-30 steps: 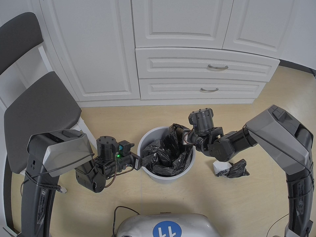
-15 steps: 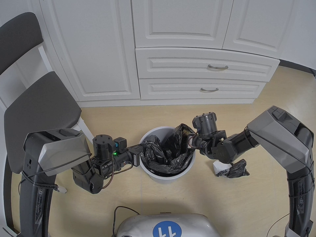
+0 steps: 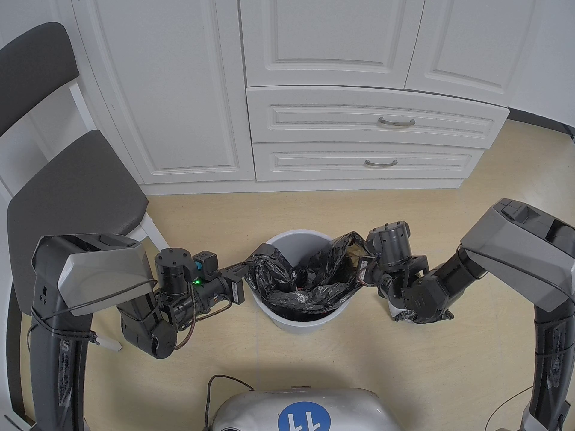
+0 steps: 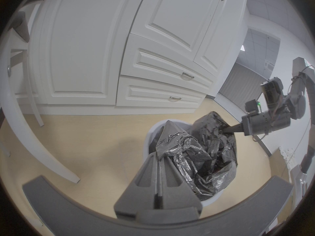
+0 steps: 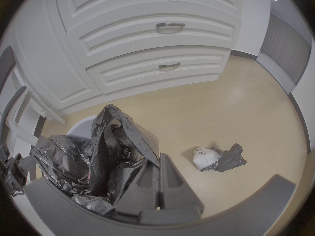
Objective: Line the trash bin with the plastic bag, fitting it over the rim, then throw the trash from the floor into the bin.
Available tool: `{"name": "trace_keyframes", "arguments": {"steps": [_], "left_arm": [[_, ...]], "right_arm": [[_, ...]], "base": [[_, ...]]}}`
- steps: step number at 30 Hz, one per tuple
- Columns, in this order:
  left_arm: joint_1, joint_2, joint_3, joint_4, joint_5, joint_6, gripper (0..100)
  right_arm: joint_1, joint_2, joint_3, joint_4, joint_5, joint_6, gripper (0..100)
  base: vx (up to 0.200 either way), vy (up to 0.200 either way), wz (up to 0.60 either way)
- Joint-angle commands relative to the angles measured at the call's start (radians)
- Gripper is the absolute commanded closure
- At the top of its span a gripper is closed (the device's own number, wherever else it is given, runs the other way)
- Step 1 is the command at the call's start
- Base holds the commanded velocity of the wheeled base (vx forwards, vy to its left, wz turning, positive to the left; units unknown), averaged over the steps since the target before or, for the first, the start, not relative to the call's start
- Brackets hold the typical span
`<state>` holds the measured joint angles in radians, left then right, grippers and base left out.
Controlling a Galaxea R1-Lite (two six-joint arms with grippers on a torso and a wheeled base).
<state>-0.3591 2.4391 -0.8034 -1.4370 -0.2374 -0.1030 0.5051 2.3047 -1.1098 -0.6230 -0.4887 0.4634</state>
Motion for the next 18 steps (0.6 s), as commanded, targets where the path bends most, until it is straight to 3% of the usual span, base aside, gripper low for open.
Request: {"name": "trace_keyframes", "arguments": {"steps": [1,10,18], "left_arm": [[0.006,-0.02,0.023,0.0,0.058,0.0,100],[0.016,-0.06,0.062,0.009,0.075,0.011,100],[0.037,-0.084,0.125,0.012,0.073,0.123,100]], "right_arm": [[0.004,-0.018,0.119,-0.077,-0.03,-0.003,100],[0.01,-0.024,0.248,-0.133,-0.067,0.001,100],[0.033,0.005,0.378,-0.271,-0.097,-0.002,100]], "base": [[0.0,0.0,0.0],[0.0,0.0,0.0],[0.0,0.0,0.0]]}}
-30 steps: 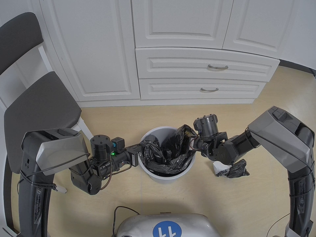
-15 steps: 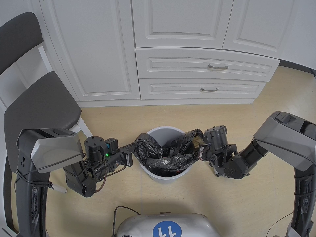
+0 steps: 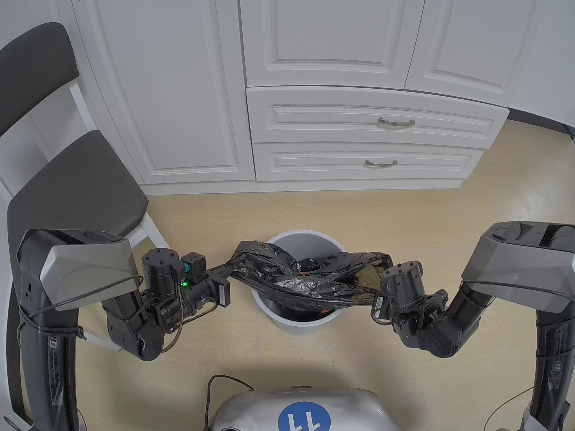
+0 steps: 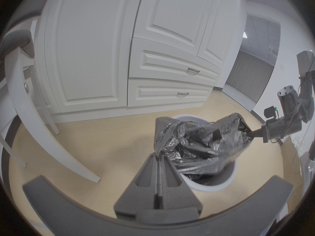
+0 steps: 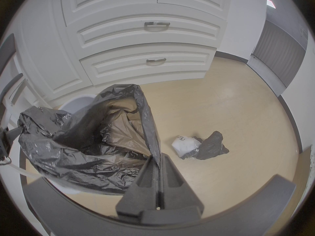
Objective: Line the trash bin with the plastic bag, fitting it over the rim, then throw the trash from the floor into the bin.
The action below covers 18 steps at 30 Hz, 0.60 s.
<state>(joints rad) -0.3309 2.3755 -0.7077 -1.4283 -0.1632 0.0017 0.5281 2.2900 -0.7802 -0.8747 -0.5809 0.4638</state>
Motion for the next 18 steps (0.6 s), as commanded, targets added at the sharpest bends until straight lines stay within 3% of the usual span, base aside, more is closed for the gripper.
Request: {"name": "trace_keyframes", "arguments": {"steps": [1,8,18], "left_arm": [[0.009,-0.022,0.037,0.005,-0.001,0.024,100],[0.007,-0.042,0.089,0.035,-0.016,0.044,100],[0.009,-0.081,0.137,0.118,-0.072,0.101,100]], "right_arm": [[0.012,0.02,0.056,-0.021,-0.005,-0.002,100],[0.047,0.016,0.087,-0.001,-0.005,-0.016,100],[0.078,0.013,0.156,0.019,0.004,-0.102,100]], "base": [[0.0,0.0,0.0],[0.0,0.0,0.0],[0.0,0.0,0.0]]}}
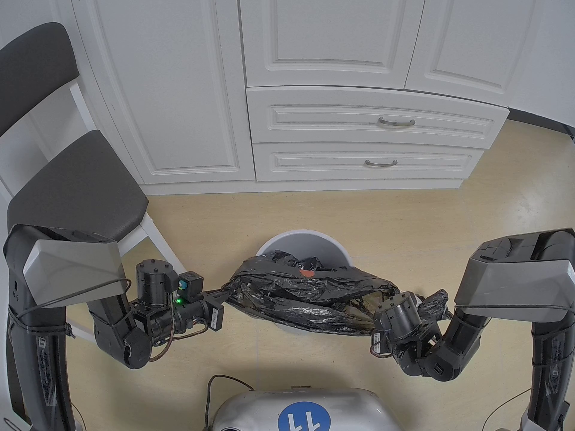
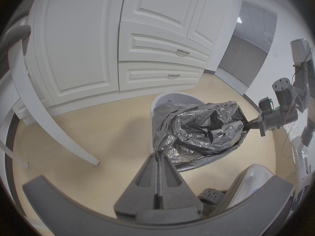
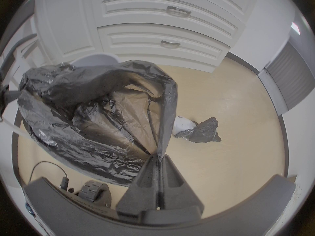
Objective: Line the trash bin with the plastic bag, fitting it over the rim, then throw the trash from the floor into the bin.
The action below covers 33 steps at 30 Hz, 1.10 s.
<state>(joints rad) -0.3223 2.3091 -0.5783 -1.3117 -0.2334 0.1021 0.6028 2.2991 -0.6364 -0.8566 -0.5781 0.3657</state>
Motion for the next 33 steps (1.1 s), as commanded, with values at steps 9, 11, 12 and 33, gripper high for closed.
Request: {"name": "trace_keyframes", "arguments": {"steps": [9,11,12,33], "left_arm": [[0.002,-0.04,0.017,0.005,-0.003,0.004,100],[0.003,-0.054,0.025,0.008,-0.004,0.004,100],[0.003,-0.062,0.031,0.019,-0.017,0.004,100],[0.003,0.092,-0.021,0.035,-0.027,0.062,100]], "right_arm": [[-0.005,-0.079,0.023,0.126,0.03,-0.021,100],[-0.011,-0.101,0.024,0.14,0.044,-0.022,100],[-0.015,-0.125,0.024,0.165,0.052,-0.031,100],[0.042,0.056,-0.032,0.188,0.052,0.002,100]], "base": [[0.0,0.0,0.0],[0.0,0.0,0.0],[0.0,0.0,0.0],[0.0,0.0,0.0]]}}
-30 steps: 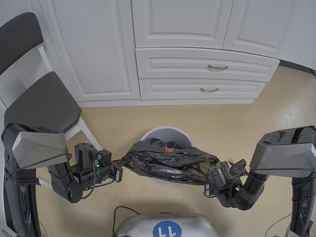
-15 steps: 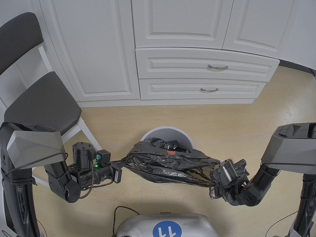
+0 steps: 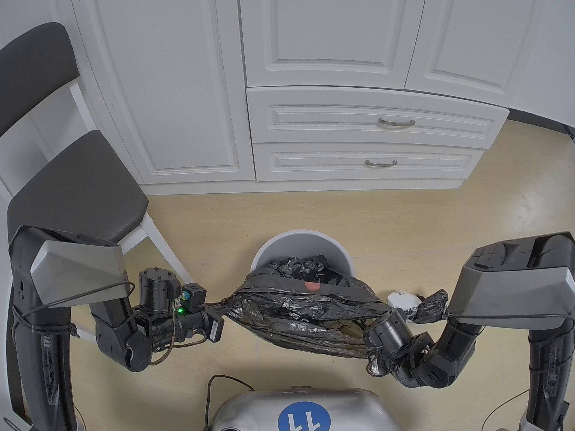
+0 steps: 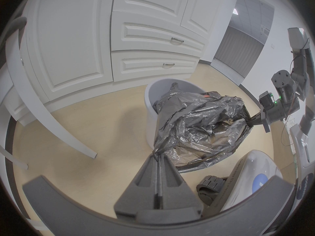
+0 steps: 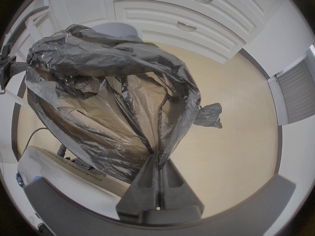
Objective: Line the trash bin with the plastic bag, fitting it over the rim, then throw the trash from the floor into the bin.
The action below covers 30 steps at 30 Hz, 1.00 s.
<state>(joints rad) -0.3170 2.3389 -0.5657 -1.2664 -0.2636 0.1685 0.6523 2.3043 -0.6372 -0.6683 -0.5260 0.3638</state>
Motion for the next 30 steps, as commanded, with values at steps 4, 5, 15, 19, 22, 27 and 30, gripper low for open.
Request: {"name": "trace_keyframes", "arguments": {"steps": [4,5,15,19,22,27,30], "left_arm": [[-0.004,0.091,-0.071,-0.011,0.012,-0.011,100],[-0.004,0.091,-0.071,-0.011,0.012,-0.012,100],[-0.011,0.036,-0.057,-0.093,0.012,-0.092,100],[-0.024,0.046,-0.086,-0.107,0.012,-0.109,100],[-0.051,0.074,-0.167,-0.108,0.015,-0.181,100],[-0.066,0.119,-0.241,-0.11,0.083,-0.205,100],[-0.062,0.126,-0.269,-0.107,0.109,-0.201,100]], "right_arm": [[-0.034,0.067,-0.058,-0.022,0.001,0.023,100],[-0.036,0.067,-0.058,-0.024,0.001,0.023,100],[-0.007,-0.152,0.168,-0.123,0.066,-0.023,0],[-0.005,-0.298,0.277,-0.129,0.116,-0.075,0],[-0.016,-0.428,0.349,-0.131,0.161,-0.132,0],[-0.016,-0.499,0.284,-0.136,0.224,-0.241,0],[-0.019,-0.482,0.152,-0.129,0.231,-0.306,0]], "base": [[0.0,0.0,0.0],[0.0,0.0,0.0],[0.0,0.0,0.0],[0.0,0.0,0.0],[0.0,0.0,0.0],[0.0,0.0,0.0],[0.0,0.0,0.0]]}}
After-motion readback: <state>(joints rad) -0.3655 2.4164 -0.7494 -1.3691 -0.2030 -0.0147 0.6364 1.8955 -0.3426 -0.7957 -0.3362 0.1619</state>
